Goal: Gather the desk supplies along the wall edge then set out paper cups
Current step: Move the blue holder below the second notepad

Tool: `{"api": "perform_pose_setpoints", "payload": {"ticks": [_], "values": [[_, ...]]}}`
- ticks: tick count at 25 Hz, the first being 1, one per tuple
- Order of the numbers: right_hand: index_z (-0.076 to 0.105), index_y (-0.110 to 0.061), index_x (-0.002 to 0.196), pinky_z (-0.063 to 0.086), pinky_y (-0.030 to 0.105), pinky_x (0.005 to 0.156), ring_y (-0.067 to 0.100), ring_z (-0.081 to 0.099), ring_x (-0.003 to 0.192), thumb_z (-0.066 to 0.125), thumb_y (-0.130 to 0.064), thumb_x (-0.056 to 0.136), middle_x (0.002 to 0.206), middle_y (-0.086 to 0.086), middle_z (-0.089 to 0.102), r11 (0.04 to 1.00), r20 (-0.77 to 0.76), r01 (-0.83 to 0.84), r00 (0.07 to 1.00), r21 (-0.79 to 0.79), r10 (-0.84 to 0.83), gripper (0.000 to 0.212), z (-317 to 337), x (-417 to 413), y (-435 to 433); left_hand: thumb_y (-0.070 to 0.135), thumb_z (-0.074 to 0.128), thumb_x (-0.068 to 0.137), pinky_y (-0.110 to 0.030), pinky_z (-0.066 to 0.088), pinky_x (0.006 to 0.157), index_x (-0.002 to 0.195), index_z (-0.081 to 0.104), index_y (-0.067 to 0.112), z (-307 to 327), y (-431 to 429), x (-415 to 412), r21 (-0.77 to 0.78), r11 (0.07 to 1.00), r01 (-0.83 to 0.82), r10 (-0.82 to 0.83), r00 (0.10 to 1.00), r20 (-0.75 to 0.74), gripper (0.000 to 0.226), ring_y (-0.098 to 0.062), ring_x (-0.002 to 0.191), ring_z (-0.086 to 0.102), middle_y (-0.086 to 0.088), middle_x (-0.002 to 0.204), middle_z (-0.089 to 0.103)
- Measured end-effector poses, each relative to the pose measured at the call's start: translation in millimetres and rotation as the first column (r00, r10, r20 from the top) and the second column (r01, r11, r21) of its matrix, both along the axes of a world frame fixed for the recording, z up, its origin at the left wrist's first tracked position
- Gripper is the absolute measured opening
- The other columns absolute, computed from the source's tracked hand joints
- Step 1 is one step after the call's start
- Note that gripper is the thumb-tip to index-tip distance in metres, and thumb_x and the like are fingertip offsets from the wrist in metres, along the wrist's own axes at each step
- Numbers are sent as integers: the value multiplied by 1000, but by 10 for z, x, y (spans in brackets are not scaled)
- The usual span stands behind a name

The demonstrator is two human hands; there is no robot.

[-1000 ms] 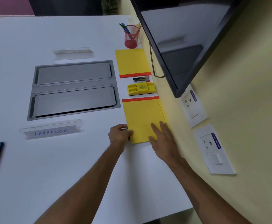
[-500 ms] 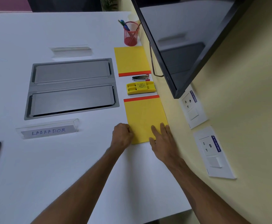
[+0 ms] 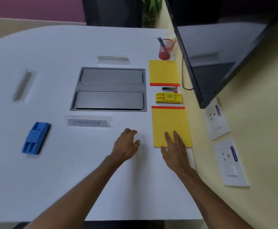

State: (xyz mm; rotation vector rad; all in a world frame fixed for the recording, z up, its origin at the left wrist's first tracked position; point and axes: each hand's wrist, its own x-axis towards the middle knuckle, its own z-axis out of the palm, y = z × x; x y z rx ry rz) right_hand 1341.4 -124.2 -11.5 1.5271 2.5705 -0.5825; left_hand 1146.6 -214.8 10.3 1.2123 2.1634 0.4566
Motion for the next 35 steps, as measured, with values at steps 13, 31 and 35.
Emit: {"api": "perform_pose_setpoints", "payload": {"ticks": [13, 31, 35], "values": [[16, -17, 158, 3, 34, 122, 24, 5, 154, 39, -35, 105, 166, 13, 3, 819, -164, -565, 822, -104, 546, 61, 190, -1646, -1358, 32, 58, 97, -37, 44, 100, 141, 49, 13, 342, -2395, -1429, 6, 921, -390, 383, 901, -201, 49, -26, 125, 53, -9, 144, 49], [1, -24, 159, 8, 61, 120, 28, -6, 154, 17, -63, 100, 167, 8, -4, 837, 36, -497, 863, 229, 503, 73, -1015, -2967, -2139, 47, 72, 83, -44, 41, 104, 145, 39, 7, -739, -2594, -2809, 133, 794, -593, 608, 779, -154, 81, -30, 126, 45, -13, 141, 47], [4, -24, 159, 11, 61, 120, 28, -2, 154, 21, -64, 99, 167, 7, 0, 831, 24, -485, 867, 274, 498, 73, -1080, -2996, -2132, 46, 74, 79, -37, 45, 91, 127, 55, 7, -812, -2507, -2820, 203, 747, -633, 662, 737, -138, 64, -23, 106, 49, -9, 117, 55]]}}
